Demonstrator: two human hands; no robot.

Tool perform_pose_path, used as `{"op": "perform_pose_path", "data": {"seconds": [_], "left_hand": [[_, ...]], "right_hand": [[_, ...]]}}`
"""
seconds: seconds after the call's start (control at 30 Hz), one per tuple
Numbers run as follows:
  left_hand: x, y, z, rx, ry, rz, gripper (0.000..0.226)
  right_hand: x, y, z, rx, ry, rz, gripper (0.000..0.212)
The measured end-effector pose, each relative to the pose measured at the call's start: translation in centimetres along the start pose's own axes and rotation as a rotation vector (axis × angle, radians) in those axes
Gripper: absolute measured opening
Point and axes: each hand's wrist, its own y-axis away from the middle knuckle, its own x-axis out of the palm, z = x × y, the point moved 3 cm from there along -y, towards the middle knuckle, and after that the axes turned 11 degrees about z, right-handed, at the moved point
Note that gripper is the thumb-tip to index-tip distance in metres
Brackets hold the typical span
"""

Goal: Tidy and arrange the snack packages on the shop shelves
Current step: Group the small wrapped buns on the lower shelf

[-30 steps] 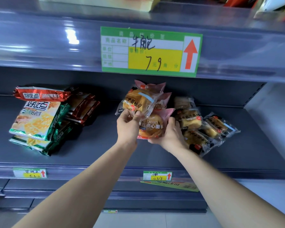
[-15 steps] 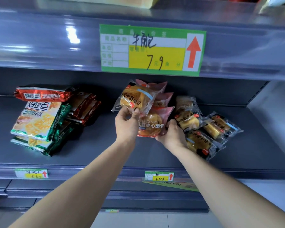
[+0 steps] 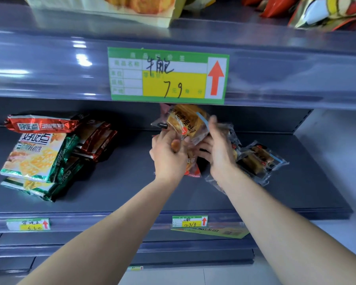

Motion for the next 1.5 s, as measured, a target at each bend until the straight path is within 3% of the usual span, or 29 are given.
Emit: {"op": "perform_pose_path", "data": {"seconds": [0.1, 0.23, 0.4, 0.5, 0.53, 0.6, 0.7, 0.9, 1.03, 1.13, 1.2, 1.33, 1.5], "left_hand": [[0.7, 0.2, 0.0, 0.052, -0.075, 0.085, 0.025], [-0.2, -1.0, -0.3, -0.153, 0.261, -0.031, 0.045], [1.8, -2.9, -2.3, -0.287, 0.374, 0.302, 0.024], [2.7, -3.2, -2.2, -0.319, 0.382, 0.273, 0.026], [2.8, -3.3, -2.0, -0.321, 0.388, 0.234, 0.024], [3.0, -3.6, -1.2, -0.332, 0.398, 0.156, 0.021], [3.0, -3.7, -0.8, -0.329, 0.370, 0.085, 0.020], [3.1, -3.9, -0.7, -0.290, 0.373, 0.017, 0.018], [2.8, -4.3, -0.4, -0.276, 0.373, -0.017, 0.022], [2.6, -4.3, -0.3, -0.267, 0.377, -0.035, 0.026], [2.5, -4.3, -0.2, -0.271, 0.380, -0.047, 0.023], [2.1, -4.1, -0.8, -0.253, 0.395, -0.084, 0.023], [1.3, -3.9, -1.7, -0.227, 0.391, -0.128, 0.024]], "right_hand": [[-0.5, -0.3, 1.1, 0.002, -0.090, -0.059, 0.077], [-3.4, -0.6, 2.2, -0.016, 0.074, -0.156, 0.098], [-5.2, -1.4, 2.2, 0.050, 0.234, -0.023, 0.102], [-6.9, -2.3, 2.5, 0.073, 0.160, -0.126, 0.111], [-7.9, -2.8, 2.7, 0.064, 0.175, -0.221, 0.107], [-9.8, -3.8, 3.2, 0.021, 0.298, -0.378, 0.074], [-11.4, -6.2, 3.5, -0.016, 0.563, -0.380, 0.033], [-12.1, -10.5, 1.9, 0.181, 0.811, -0.172, 0.040], [-12.7, -12.0, 0.7, 0.239, 0.837, -0.184, 0.030], [-13.0, -12.6, 0.6, 0.221, 0.795, -0.246, 0.022], [-12.9, -12.5, 0.8, 0.173, 0.638, -0.267, 0.024], [-12.4, -12.1, 1.9, 0.028, 0.289, -0.241, 0.044], [-13.0, -11.5, 2.8, 0.172, 0.036, -0.248, 0.007]]}}
